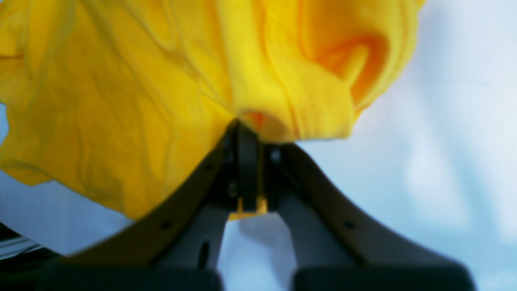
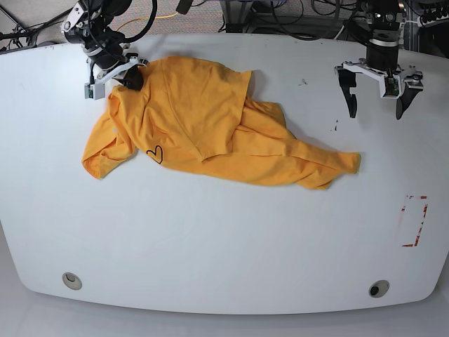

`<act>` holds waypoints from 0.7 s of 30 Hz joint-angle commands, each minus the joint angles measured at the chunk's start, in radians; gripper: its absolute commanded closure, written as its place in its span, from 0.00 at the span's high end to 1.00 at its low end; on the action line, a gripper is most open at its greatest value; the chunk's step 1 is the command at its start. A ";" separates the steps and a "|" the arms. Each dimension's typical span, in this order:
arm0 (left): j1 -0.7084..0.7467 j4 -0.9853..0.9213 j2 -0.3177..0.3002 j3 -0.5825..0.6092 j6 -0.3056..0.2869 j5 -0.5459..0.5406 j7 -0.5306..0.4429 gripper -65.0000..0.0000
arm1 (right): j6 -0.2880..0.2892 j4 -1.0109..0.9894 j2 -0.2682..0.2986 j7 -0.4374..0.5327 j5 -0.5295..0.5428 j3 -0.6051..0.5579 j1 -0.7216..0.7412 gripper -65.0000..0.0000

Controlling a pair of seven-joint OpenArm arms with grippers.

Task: Fold the T-shirt properly
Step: 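Reach the left gripper to the T-shirt's hem corner and grasp it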

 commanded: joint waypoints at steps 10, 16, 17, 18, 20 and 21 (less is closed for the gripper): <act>-0.275 0.018 0.118 -0.085 0.000 -0.003 0.329 1.00 | -0.009 0.049 0.008 -0.046 -0.047 0.000 -0.035 0.00; -0.444 0.012 0.127 -0.097 0.000 -0.003 0.570 1.00 | -0.009 0.097 0.006 -0.046 -0.052 -0.002 -0.043 0.00; -0.478 0.000 0.127 -0.093 0.000 -0.003 0.593 1.00 | -0.009 0.097 0.008 -0.046 -0.052 -0.002 -0.041 0.00; -0.499 -0.011 0.127 -0.091 0.000 -0.003 0.605 1.00 | -0.009 0.097 0.009 -0.046 -0.052 -0.002 -0.040 0.00; -0.559 -0.054 0.127 -0.090 -0.002 -0.003 0.623 1.00 | -0.009 0.100 0.009 -0.046 -0.049 -0.002 -0.038 0.00; -0.581 -0.079 0.127 -0.090 -0.002 -0.003 0.628 1.00 | -0.009 0.100 0.009 -0.046 -0.047 -0.002 -0.038 0.00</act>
